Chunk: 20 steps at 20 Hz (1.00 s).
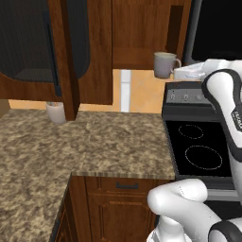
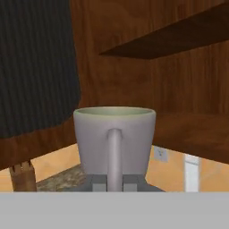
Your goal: Gather all objects into one cabinet and sort the glasses and bowls to opposite sides.
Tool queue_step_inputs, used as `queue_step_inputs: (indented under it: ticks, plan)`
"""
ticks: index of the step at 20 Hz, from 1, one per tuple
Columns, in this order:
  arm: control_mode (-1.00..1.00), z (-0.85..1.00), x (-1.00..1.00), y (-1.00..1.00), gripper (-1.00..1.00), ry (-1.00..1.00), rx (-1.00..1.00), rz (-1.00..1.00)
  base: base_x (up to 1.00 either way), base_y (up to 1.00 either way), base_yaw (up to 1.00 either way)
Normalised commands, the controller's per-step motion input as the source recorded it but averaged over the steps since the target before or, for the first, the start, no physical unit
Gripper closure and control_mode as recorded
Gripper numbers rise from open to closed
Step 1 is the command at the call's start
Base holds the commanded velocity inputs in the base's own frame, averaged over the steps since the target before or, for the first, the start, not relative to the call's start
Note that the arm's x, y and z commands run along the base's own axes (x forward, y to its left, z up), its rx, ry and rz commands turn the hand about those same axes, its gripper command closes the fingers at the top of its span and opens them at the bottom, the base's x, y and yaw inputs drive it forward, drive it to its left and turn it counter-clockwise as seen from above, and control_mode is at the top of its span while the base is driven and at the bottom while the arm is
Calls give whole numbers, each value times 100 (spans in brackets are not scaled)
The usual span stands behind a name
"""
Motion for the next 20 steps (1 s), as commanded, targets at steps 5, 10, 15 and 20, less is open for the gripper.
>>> queue_step_inputs:
  ticks: [5,10,15,20]
  plan:
    - [-100,0,-100,0,100,-3,0,26,0,0,0]
    - [-100,0,-100,1,100,0,0,23,0,0,0]
    - [-100,0,-98,21,100,0,0,16,0,0,0]
    - [-100,0,-47,7,100,0,1,1,0,0,0]
